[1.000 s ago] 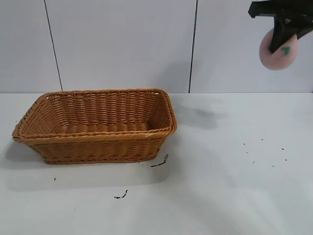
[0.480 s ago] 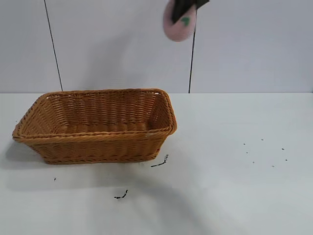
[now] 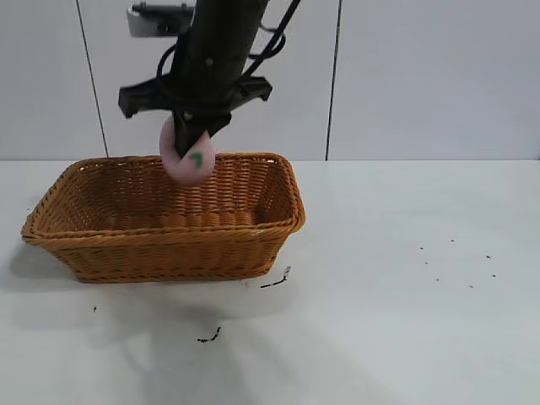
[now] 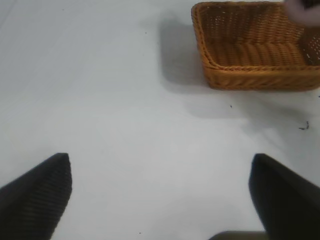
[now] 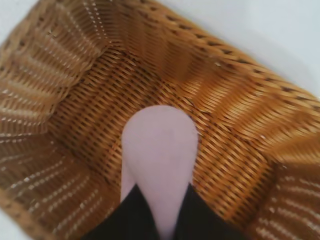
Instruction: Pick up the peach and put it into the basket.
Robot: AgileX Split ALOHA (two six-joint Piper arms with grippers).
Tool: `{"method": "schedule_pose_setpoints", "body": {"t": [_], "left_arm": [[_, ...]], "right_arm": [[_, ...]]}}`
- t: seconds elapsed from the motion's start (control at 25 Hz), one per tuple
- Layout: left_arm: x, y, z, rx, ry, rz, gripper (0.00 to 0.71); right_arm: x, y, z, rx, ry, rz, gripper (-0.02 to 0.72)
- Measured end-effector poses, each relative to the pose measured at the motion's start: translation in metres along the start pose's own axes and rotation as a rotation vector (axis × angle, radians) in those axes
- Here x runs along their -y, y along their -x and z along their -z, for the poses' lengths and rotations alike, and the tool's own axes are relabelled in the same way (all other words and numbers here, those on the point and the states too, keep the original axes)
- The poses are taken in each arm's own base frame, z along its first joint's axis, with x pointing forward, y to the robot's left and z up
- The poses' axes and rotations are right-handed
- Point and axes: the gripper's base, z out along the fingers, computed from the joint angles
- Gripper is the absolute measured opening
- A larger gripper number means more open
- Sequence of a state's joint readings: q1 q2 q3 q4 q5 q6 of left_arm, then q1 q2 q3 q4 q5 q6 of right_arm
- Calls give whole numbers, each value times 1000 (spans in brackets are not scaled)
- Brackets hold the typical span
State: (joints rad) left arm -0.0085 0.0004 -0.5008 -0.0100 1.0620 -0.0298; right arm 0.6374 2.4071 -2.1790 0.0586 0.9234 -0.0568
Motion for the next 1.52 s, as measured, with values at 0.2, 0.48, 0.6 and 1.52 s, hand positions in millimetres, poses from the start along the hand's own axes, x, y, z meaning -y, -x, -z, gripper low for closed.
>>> {"method": "schedule_pose_setpoints", "body": {"t": [0.2,0.48,0.6,1.52], "left_arm": [[0,0,0,0,0,0,693],[0,0,0,0,0,0,693],[0,0,0,0,0,0,693],[0,0,0,0,0,0,693]], "right_arm": [[2,-12,-35,-29,-4,-1,-16],[2,-12,-38,-28,-5,0,324],[2,-13,-36,-42,-3,-1,608],[169,7,116,54,-229,-249,690]]}}
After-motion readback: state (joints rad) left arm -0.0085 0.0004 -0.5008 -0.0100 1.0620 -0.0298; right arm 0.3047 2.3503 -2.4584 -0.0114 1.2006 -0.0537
